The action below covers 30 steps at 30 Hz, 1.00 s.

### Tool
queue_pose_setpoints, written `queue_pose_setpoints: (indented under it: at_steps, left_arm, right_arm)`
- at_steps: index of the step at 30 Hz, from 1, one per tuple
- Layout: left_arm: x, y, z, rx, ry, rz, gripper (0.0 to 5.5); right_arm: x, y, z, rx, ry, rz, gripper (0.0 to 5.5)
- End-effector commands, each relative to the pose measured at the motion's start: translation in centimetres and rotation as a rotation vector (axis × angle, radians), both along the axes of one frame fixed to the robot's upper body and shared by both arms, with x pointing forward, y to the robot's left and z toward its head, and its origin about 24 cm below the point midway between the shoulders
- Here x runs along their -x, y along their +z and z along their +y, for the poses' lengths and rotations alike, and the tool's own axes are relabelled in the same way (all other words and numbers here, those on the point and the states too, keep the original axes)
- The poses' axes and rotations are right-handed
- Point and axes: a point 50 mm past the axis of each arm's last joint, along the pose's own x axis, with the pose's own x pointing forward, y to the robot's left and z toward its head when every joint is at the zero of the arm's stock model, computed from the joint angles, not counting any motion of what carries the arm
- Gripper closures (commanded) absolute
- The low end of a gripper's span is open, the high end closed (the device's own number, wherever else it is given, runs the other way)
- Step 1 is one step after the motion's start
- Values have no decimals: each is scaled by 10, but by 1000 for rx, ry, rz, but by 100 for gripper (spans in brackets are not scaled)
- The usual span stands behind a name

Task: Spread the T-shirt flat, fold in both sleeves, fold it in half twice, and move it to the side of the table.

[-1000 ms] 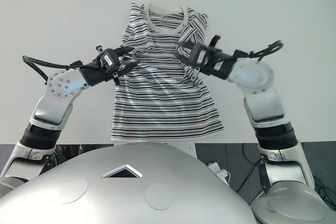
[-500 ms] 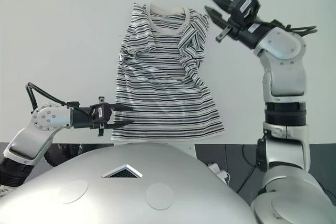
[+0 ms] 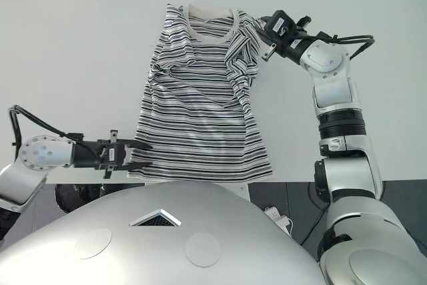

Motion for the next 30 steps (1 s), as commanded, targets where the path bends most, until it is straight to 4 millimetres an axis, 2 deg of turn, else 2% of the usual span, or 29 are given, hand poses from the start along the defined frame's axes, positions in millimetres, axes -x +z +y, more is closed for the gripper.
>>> queue_pose_setpoints:
  at_steps: [1,6,14,16,19,24,30]
  left_arm:
    - [2,16,11,45,23,53,356]
    - [-16,40,8,191,101,4,356]
    - [-31,47,0,271,160,-56,356]
    - [-33,47,-5,291,159,-63,356]
    - [-30,41,-10,274,142,-73,356]
    - [-30,38,-12,267,142,-88,356]
    - [-31,33,-17,263,141,-98,356]
  right_arm:
    - [1,-2,7,15,35,-1,441]
    - [8,-9,8,42,69,18,441]
    - [22,-15,8,84,125,48,441]
    - [25,-17,14,86,156,55,441]
    - [23,-9,27,60,209,38,441]
    - [18,-8,57,42,308,56,441]
    - [9,8,85,0,385,26,441]
